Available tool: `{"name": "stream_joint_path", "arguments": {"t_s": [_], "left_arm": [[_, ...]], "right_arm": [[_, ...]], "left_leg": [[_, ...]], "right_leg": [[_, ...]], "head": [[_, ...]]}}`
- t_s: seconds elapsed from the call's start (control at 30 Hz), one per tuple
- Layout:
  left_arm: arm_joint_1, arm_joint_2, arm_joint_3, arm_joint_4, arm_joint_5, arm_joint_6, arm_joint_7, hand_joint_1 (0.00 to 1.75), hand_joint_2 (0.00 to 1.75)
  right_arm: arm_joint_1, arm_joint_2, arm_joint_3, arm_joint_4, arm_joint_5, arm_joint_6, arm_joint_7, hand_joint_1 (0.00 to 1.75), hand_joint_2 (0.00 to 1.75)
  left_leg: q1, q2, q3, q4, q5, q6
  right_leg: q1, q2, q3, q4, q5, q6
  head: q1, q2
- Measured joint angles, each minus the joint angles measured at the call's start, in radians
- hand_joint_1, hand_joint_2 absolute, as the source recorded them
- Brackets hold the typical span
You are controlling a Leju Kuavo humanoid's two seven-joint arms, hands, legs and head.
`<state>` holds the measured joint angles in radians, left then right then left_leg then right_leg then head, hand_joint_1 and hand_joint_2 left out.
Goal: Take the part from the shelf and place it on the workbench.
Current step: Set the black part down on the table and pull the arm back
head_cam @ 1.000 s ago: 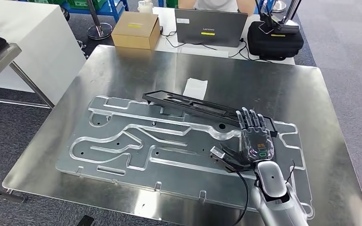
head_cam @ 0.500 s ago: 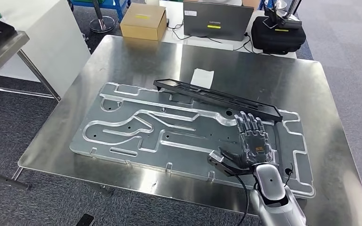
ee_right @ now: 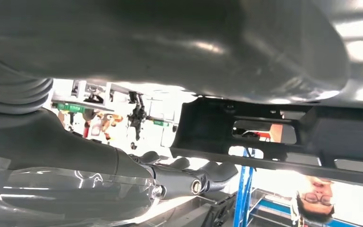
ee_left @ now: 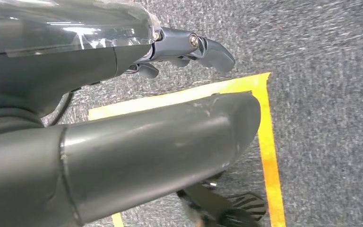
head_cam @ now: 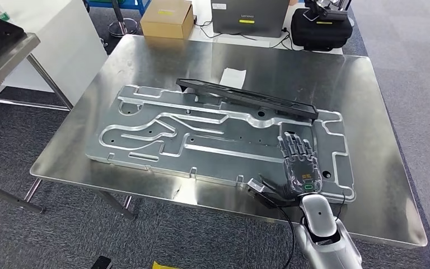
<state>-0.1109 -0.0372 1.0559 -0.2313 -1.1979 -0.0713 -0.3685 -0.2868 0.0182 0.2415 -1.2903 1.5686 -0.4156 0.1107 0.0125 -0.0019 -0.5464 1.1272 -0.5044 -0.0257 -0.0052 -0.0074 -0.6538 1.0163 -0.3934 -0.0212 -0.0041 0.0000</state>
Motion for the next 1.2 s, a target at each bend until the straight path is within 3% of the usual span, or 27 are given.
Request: {"name": "stream_joint_path", "arguments": {"t_s": [0.07, 0.1, 0.17, 0.2, 0.23, 0.3, 0.33, 0.37, 0.4, 0.47, 0.53, 0.57, 0.6, 0.67, 0.7, 0.73, 0.8, 0.83, 0.87, 0.93, 0.97, 1.0, 1.07, 1.13, 1.2], "left_arm": [[-0.003, 0.0, 0.0, 0.0, 0.0, 0.0, 0.0, 0.0, 0.0], [-0.003, 0.0, 0.0, 0.0, -0.001, -0.001, 0.0, 0.0, 0.0], [-0.001, -0.001, 0.0, 0.0, -0.001, -0.002, 0.001, 0.0, 0.0], [-0.001, -0.001, 0.0, 0.001, -0.002, -0.002, 0.002, 0.0, 0.0], [-0.001, -0.001, 0.001, 0.001, -0.002, -0.002, 0.002, 0.0, 0.0], [-0.001, -0.002, 0.001, 0.001, -0.002, -0.002, 0.002, 0.0, 0.0], [-0.001, -0.002, 0.001, 0.001, -0.002, -0.002, 0.003, 0.0, 0.0], [0.0, -0.002, 0.001, 0.001, -0.002, -0.002, 0.003, 0.0, 0.0], [0.0, -0.002, 0.001, 0.001, -0.003, -0.003, 0.003, 0.0, 0.0], [0.0, -0.002, 0.001, 0.001, -0.003, -0.003, 0.003, 0.0, 0.0], [0.0, -0.002, 0.001, 0.001, -0.003, -0.003, 0.003, 0.0, 0.0], [0.0, -0.002, 0.001, 0.001, -0.003, -0.003, 0.002, 0.0, 0.0], [0.0, -0.002, 0.001, 0.001, -0.003, -0.003, 0.002, 0.0, 0.0], [0.001, -0.002, 0.003, 0.001, -0.003, -0.003, 0.002, 0.0, 0.0], [0.003, -0.002, 0.004, 0.001, -0.003, -0.003, 0.002, 0.0, 0.0], [0.004, -0.002, 0.005, 0.001, -0.003, -0.003, 0.002, 0.0, 0.0], [0.005, -0.002, 0.008, 0.001, -0.003, -0.003, 0.003, 0.0, 0.0], [0.005, -0.001, 0.008, 0.001, -0.003, -0.003, 0.003, 0.0, 0.0], [0.005, -0.001, 0.009, 0.001, -0.003, -0.003, 0.003, 0.0, 0.0], [0.005, -0.001, 0.011, 0.001, -0.003, -0.003, 0.003, 0.0, 0.0], [0.004, -0.001, 0.012, 0.001, -0.003, -0.003, 0.003, 0.0, 0.0], [0.003, -0.001, 0.014, 0.001, -0.003, -0.003, 0.003, 0.0, 0.0], [0.0, 0.0, 0.015, 0.001, -0.003, -0.003, 0.002, 0.0, 0.0], [0.001, 0.0, 0.017, 0.001, -0.001, -0.003, 0.001, 0.0, 0.0], [0.003, 0.0, 0.018, 0.001, 0.0, -0.003, 0.001, 0.0, 0.0]], "right_arm": [[-0.002, 0.0, 0.0, 0.0, 0.0, 0.0, 0.001, 0.0, 0.0], [-0.002, 0.0, 0.0, 0.0, 0.0, 0.0, 0.001, 0.0, 0.0], [-0.003, -0.001, 0.002, 0.001, 0.0, 0.0, 0.006, 0.0, 0.0], [-0.002, -0.002, 0.003, 0.002, 0.0, 0.0, 0.011, 0.0, 0.0], [-0.002, -0.004, 0.004, 0.002, 0.0, 0.0, 0.016, 0.0, 0.0], [-0.001, -0.006, 0.007, 0.003, 0.0, 0.0, 0.022, 0.0, 0.0], [-0.001, -0.007, 0.008, 0.004, 0.0, 0.0, 0.023, 0.0, 0.0], [0.0, -0.007, 0.009, 0.006, 0.0, 0.0, 0.023, 0.0, 0.0], [0.0, -0.008, 0.01, 0.007, 0.0, 0.0, 0.024, 0.0, 0.0], [0.0, -0.008, 0.015, 0.006, 0.0, -0.001, 0.027, 0.0, 0.0], [-0.001, -0.009, 0.023, 0.0, 0.0, -0.001, 0.034, 0.0, 0.0], [-0.002, -0.009, 0.027, -0.004, 0.0, -0.001, 0.038, 0.0, 0.0], [-0.002, -0.01, 0.03, -0.007, 0.0, -0.001, 0.04, 0.0, 0.0], [0.0, -0.01, 0.035, -0.008, 0.0, -0.001, 0.042, 0.0, 0.0], [0.0, -0.01, 0.038, -0.008, 0.0, 0.0, 0.043, 0.0, 0.0], [0.001, -0.01, 0.041, -0.008, 0.0, 0.0, 0.043, 0.0, 0.0], [0.001, -0.011, 0.047, -0.008, 0.0, 0.001, 0.044, 0.0, 0.0], [0.002, -0.011, 0.05, -0.008, 0.0, 0.002, 0.044, 0.0, 0.0], [0.003, -0.011, 0.052, -0.008, 0.0, 0.002, 0.044, 0.0, 0.0], [0.006, -0.012, 0.055, -0.008, 0.0, 0.002, 0.051, 0.0, 0.0], [0.008, -0.013, 0.058, -0.009, 0.0, 0.001, 0.058, 0.0, 0.0], [0.009, -0.015, 0.061, -0.01, 0.0, 0.0, 0.067, 0.0, 0.0], [0.011, -0.02, 0.069, -0.017, 0.0, -0.006, 0.082, 0.0, 0.0], [0.016, -0.024, 0.075, -0.026, 0.0, -0.013, 0.09, 0.0, 0.0], [0.026, -0.029, 0.077, -0.033, 0.0, -0.018, 0.094, 0.0, 0.0]], "left_leg": [[-0.004, -0.002, 0.065, -0.103, -0.02, 0.012], [-0.007, -0.003, 0.072, -0.123, -0.025, 0.019], [-0.005, 0.0, 0.055, -0.125, -0.007, 0.034], [-0.003, 0.003, 0.045, -0.127, 0.006, 0.043], [-0.001, 0.005, 0.032, -0.129, 0.02, 0.051], [-0.001, 0.008, 0.001, -0.129, 0.047, 0.059], [-0.002, 0.008, -0.017, -0.128, 0.06, 0.058], [-0.002, 0.008, -0.034, -0.126, 0.072, 0.058], [-0.002, 0.008, -0.051, -0.124, 0.084, 0.056], [-0.002, 0.008, -0.082, -0.119, 0.105, 0.051], [-0.005, 0.008, -0.101, -0.113, 0.123, 0.042], [-0.005, 0.008, -0.105, -0.113, 0.132, 0.036], [-0.005, 0.009, -0.107, -0.115, 0.142, 0.03], [-0.004, 0.008, -0.111, -0.119, 0.154, 0.017], [-0.003, 0.007, -0.118, -0.109, 0.138, 0.012], [-0.003, 0.006, -0.13, -0.082, 0.103, 0.008], [0.0, 0.005, -0.161, 0.029, -0.005, 0.002], [0.0, 0.005, -0.173, 0.094, -0.044, -0.001], [0.0, 0.005, -0.175, 0.147, -0.056, -0.004], [0.0, 0.005, -0.14, 0.164, -0.014, -0.005], [0.0, 0.005, -0.098, 0.124, 0.012, -0.004], [0.0, 0.005, -0.043, 0.057, 0.016, -0.001], [-0.005, 0.003, 0.047, -0.074, -0.01, 0.011], [-0.01, 0.002, 0.067, -0.121, -0.025, 0.026], [-0.007, 0.006, 0.053, -0.123, -0.004, 0.042]], "right_leg": [[0.002, -0.001, -0.013, 0.007, 0.017, 0.011], [0.002, -0.001, -0.015, 0.006, 0.026, 0.017], [0.002, 0.002, -0.021, 0.005, 0.033, 0.029], [0.001, 0.004, -0.03, 0.018, 0.012, 0.035], [0.0, 0.006, -0.044, 0.051, -0.029, 0.041], [-0.002, 0.007, -0.075, 0.168, -0.136, 0.05], [-0.003, 0.007, -0.085, 0.23, -0.168, 0.053], [-0.003, 0.007, -0.085, 0.274, -0.174, 0.055], [-0.003, 0.007, -0.069, 0.287, -0.157, 0.055], [-0.003, 0.007, 0.012, 0.215, -0.108, 0.048], [0.002, 0.007, 0.127, 0.068, -0.116, 0.035], [0.006, 0.007, 0.165, 0.012, -0.131, 0.029], [0.009, 0.007, 0.183, -0.02, -0.141, 0.023], [0.008, 0.005, 0.176, -0.033, -0.128, 0.011], [0.006, 0.003, 0.167, -0.035, -0.116, 0.003], [0.003, 0.001, 0.156, -0.038, -0.103, -0.005], [0.003, -0.001, 0.126, -0.037, -0.078, -0.014], [0.004, -0.001, 0.109, -0.035, -0.065, -0.015], [0.004, -0.001, 0.09, -0.032, -0.052, -0.014], [0.004, -0.001, 0.051, -0.022, -0.03, -0.011], [0.004, -0.001, 0.032, -0.015, -0.021, -0.007], [0.005, -0.001, 0.017, -0.007, -0.013, -0.004], [0.007, -0.002, -0.003, 0.006, 0.003, 0.007], [0.007, -0.003, -0.008, 0.005, 0.02, 0.018], [0.005, 0.0, -0.016, 0.008, 0.017, 0.03]], "head": [[0.0, 0.0], [0.0, 0.0], [0.0, 0.0], [0.002, 0.0], [0.005, 0.0], [0.01, 0.0], [0.01, 0.0], [0.01, 0.0], [0.01, 0.0], [0.01, 0.0], [0.009, 0.0], [0.009, 0.0], [0.009, 0.0], [0.009, 0.0], [0.009, 0.0], [0.007, 0.0], [0.003, 0.0], [0.001, 0.0], [0.002, 0.0], [0.001, 0.0], [0.001, 0.0], [0.001, 0.0], [0.002, 0.0], [0.001, 0.0], [0.0, 0.0]]}}
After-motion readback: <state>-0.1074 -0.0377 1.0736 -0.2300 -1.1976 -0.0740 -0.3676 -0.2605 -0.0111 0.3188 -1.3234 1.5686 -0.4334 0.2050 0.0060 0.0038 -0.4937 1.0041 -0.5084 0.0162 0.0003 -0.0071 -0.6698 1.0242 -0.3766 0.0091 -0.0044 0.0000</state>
